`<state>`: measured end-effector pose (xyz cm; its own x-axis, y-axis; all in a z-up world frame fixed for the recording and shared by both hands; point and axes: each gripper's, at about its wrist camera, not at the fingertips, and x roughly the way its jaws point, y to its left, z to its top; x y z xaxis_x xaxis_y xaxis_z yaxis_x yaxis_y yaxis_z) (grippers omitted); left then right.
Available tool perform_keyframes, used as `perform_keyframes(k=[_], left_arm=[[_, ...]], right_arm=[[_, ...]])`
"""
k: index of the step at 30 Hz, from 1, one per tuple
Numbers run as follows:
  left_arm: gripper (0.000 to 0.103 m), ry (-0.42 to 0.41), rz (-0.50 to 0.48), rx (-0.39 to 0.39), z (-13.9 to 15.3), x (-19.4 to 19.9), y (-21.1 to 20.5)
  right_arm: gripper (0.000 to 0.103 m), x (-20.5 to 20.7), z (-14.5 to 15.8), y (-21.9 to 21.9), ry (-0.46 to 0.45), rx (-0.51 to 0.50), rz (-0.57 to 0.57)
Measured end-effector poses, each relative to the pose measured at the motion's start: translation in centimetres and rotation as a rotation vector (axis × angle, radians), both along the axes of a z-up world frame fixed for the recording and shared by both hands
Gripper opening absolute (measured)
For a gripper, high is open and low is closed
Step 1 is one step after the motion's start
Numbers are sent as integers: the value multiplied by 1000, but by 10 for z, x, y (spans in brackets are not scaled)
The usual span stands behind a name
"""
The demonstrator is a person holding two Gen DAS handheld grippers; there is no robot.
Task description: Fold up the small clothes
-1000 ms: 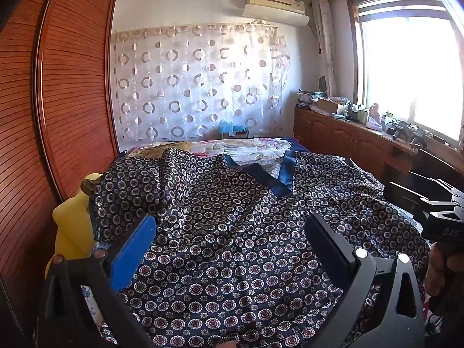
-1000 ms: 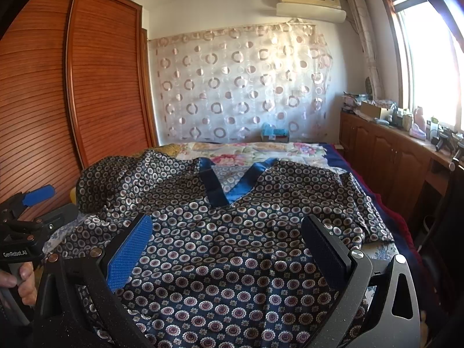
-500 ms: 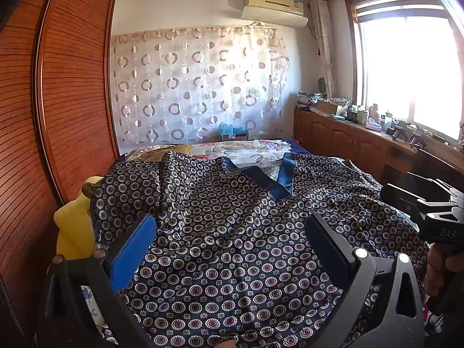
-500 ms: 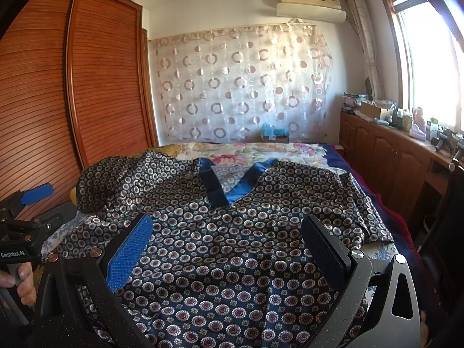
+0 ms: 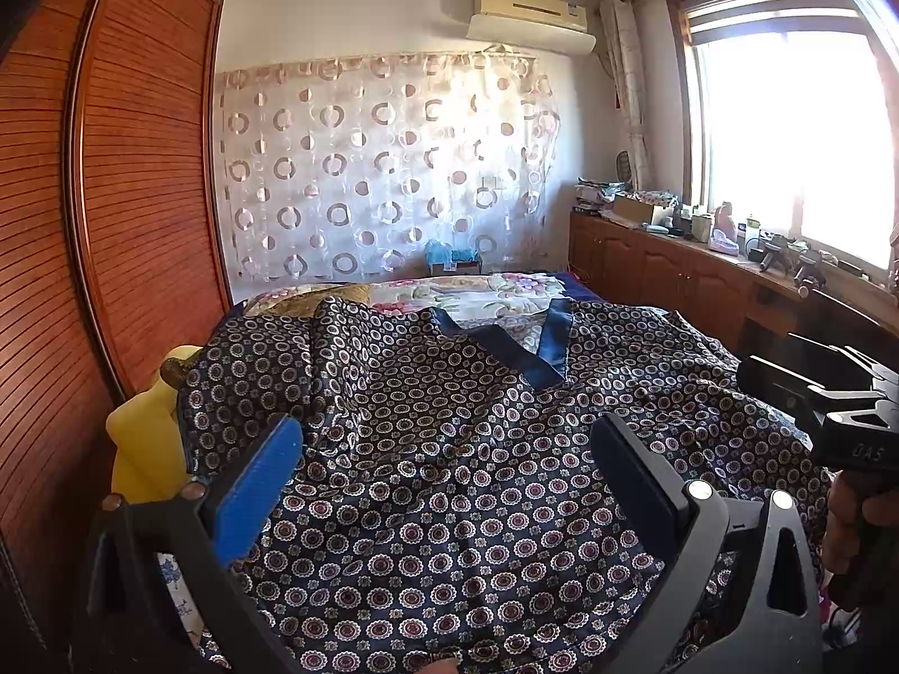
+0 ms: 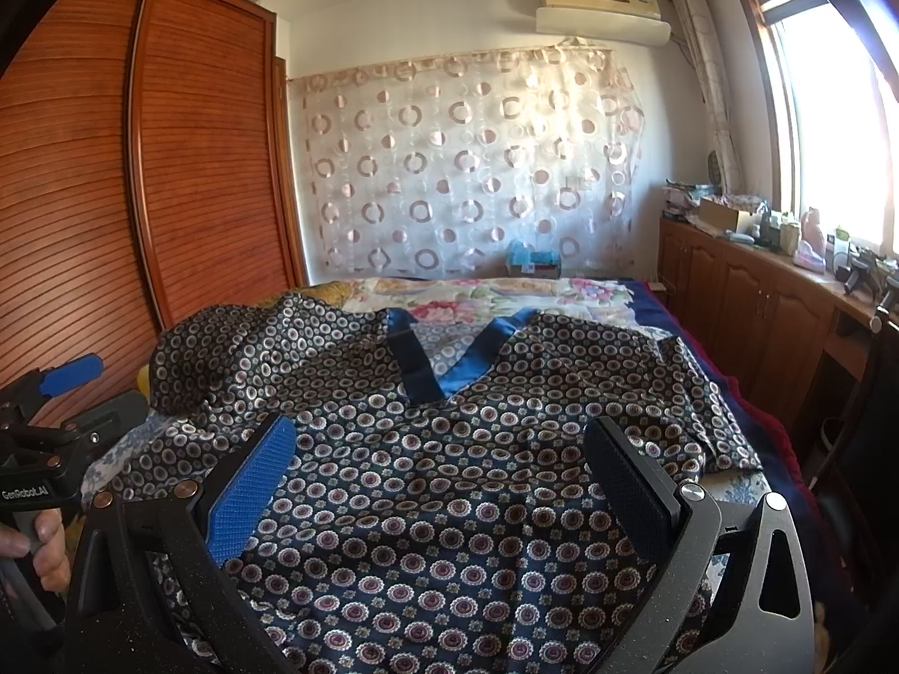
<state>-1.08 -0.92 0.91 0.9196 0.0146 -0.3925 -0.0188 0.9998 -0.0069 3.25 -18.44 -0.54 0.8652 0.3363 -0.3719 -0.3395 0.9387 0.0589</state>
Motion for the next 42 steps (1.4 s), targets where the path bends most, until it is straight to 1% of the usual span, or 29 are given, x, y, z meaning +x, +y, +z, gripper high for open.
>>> perform_keyframes(k=[25, 29, 31, 35, 42], left_arm=[[103, 6, 1, -1, 1, 1, 2], [103, 11, 1, -10, -1, 6, 3], [103, 7, 12, 0, -3, 10, 3], [103, 35, 8, -15, -10, 28, 12], [103, 110, -12, -39, -30, 52, 33]], right_arm=[[103, 0, 1, 1, -1, 1, 0], [103, 1, 0, 3, 5, 6, 2], [103, 4, -1, 4, 8, 9, 6], [103, 13, -7, 3, 27, 21, 24], [103, 31, -19, 10, 55, -7, 48]])
